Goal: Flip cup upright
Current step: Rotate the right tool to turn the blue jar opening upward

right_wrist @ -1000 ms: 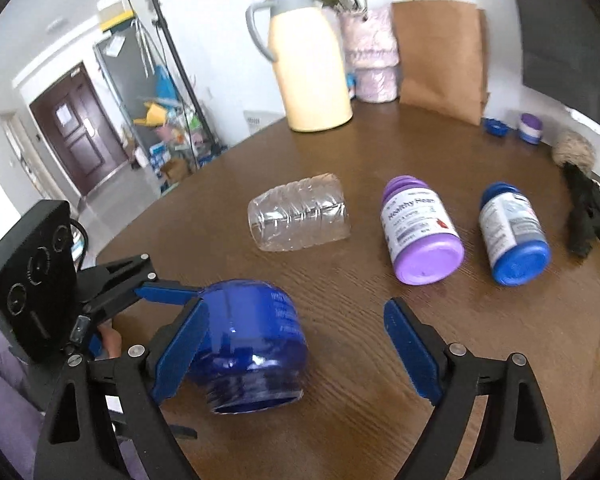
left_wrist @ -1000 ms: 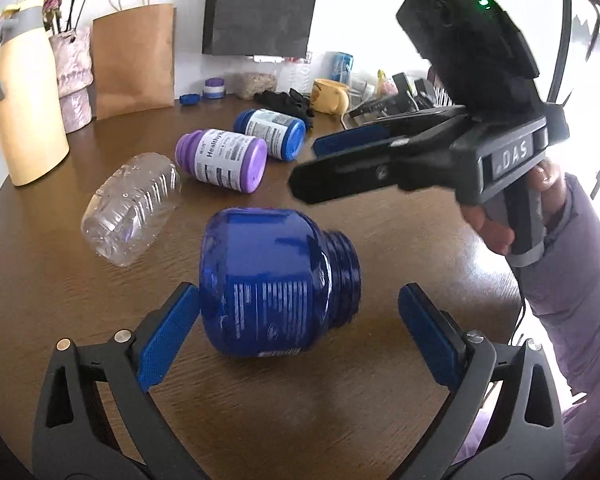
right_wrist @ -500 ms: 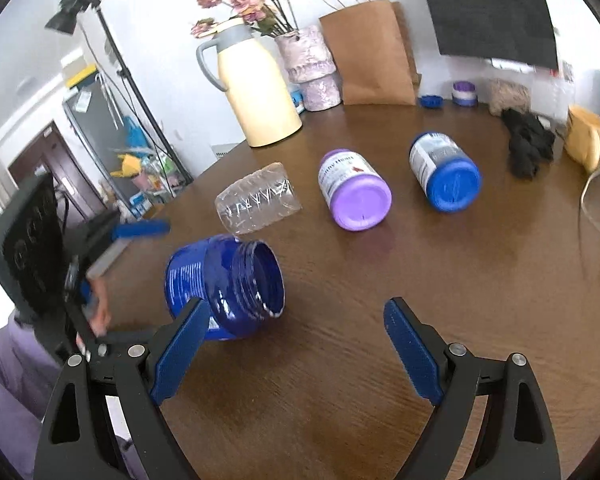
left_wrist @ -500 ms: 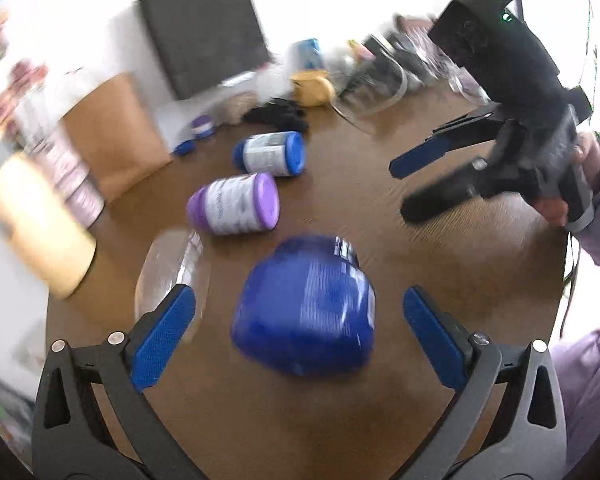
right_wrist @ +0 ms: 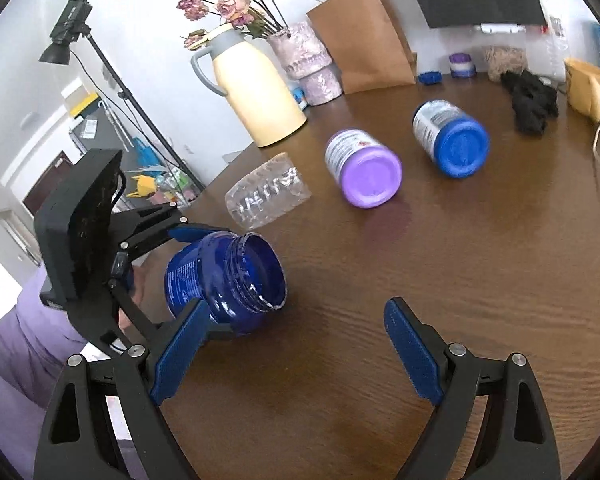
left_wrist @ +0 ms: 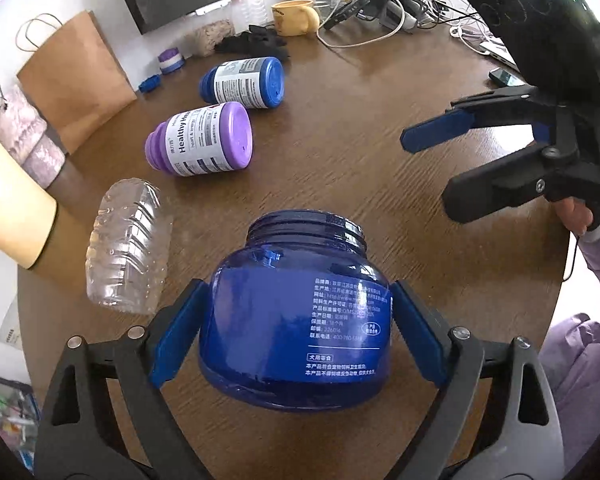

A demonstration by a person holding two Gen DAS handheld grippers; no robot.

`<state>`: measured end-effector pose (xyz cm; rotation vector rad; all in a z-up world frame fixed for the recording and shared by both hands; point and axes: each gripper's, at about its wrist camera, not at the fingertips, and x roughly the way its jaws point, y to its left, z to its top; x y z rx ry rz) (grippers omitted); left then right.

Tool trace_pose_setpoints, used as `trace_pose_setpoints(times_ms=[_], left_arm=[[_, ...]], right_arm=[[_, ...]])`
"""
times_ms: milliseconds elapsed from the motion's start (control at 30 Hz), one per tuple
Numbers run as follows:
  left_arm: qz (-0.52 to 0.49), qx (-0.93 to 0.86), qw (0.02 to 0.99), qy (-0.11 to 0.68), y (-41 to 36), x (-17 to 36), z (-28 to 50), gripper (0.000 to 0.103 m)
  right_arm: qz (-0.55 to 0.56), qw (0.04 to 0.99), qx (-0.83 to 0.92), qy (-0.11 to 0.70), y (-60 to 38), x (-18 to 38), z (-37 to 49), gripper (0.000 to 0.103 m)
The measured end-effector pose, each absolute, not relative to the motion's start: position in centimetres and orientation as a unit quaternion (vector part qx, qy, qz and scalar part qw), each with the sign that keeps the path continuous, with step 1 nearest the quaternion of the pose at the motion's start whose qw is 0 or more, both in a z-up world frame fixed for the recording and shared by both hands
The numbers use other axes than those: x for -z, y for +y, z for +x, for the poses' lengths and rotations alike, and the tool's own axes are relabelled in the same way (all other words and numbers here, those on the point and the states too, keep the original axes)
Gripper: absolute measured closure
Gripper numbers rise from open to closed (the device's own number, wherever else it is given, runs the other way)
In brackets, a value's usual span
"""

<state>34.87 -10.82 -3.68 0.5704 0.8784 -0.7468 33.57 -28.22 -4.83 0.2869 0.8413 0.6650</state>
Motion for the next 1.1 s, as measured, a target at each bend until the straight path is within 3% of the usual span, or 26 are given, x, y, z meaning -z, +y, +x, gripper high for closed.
trace_pose_setpoints(times_ms=[267, 567, 633, 700, 733, 1033, 1100], left_arm=[[0.179, 0.333, 0.867, 0.324, -8.7, 2.2, 30.7, 0.015], [0.141, 0.374, 0.866, 0.300, -8.3, 1.1, 29.2, 0.015], [0.136, 0.376, 0.866, 0.300, -8.2, 1.2, 29.2, 0.015], [0.131, 0.373, 0.867, 0.303, -8.1, 1.4, 29.4, 0.015], [0.129, 0.374, 0.866, 0.305, -8.0, 1.5, 29.4, 0.015], [0.117, 0.374, 0.861, 0.322, -8.0, 2.0, 30.5, 0.014], [0.119, 0.356, 0.863, 0.339, -8.1, 2.6, 30.9, 0.010]], right_arm=[[0.273, 0.801, -0.354, 0.397, -28.7, 6.6, 33.2, 0.011], [0.386, 0.719, -0.413, 0.405, -26.5, 8.4, 33.5, 0.011], [0.404, 0.711, -0.410, 0.403, -26.3, 8.6, 33.8, 0.016], [0.422, 0.701, -0.417, 0.395, -26.2, 8.8, 33.9, 0.033], [0.429, 0.702, -0.413, 0.392, -26.4, 9.0, 34.0, 0.035], [0.407, 0.728, -0.395, 0.385, -25.9, 8.3, 34.3, 0.036], [0.387, 0.743, -0.386, 0.387, -25.7, 8.0, 34.3, 0.036]])
